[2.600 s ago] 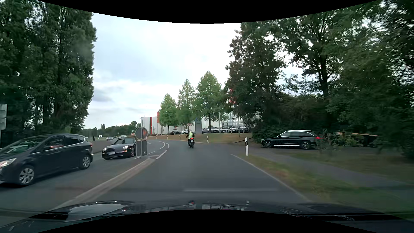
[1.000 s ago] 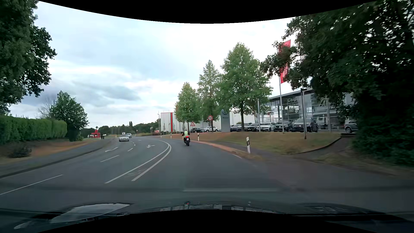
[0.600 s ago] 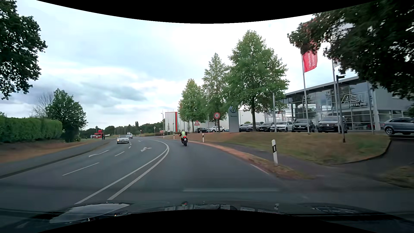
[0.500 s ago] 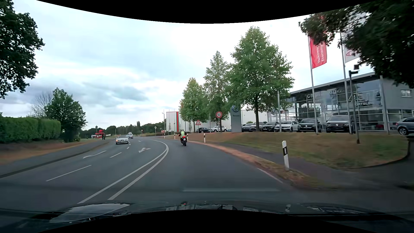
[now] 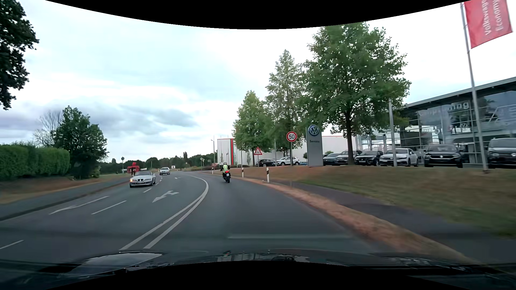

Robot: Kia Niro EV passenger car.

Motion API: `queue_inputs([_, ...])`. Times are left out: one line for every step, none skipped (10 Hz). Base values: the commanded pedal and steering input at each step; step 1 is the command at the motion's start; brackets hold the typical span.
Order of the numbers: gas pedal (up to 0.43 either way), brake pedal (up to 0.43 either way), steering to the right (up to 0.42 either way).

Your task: Follow the waypoints while adhering to traffic rules and regulations

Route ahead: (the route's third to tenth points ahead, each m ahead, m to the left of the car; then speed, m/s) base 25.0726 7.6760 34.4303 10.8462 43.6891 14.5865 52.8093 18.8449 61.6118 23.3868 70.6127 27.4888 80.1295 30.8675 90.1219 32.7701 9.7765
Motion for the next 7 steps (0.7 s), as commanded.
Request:
queue_inputs([0.209,0.0,-0.074])
queue_inputs([0.209,0.0,-0.074])
queue_inputs([0.209,0.0,-0.075])
queue_inputs([0.209,0.0,-0.075])
queue_inputs([0.197,0.0,-0.076])
queue_inputs([0.189,0.0,-0.077])
queue_inputs([0.189,0.0,-0.077])
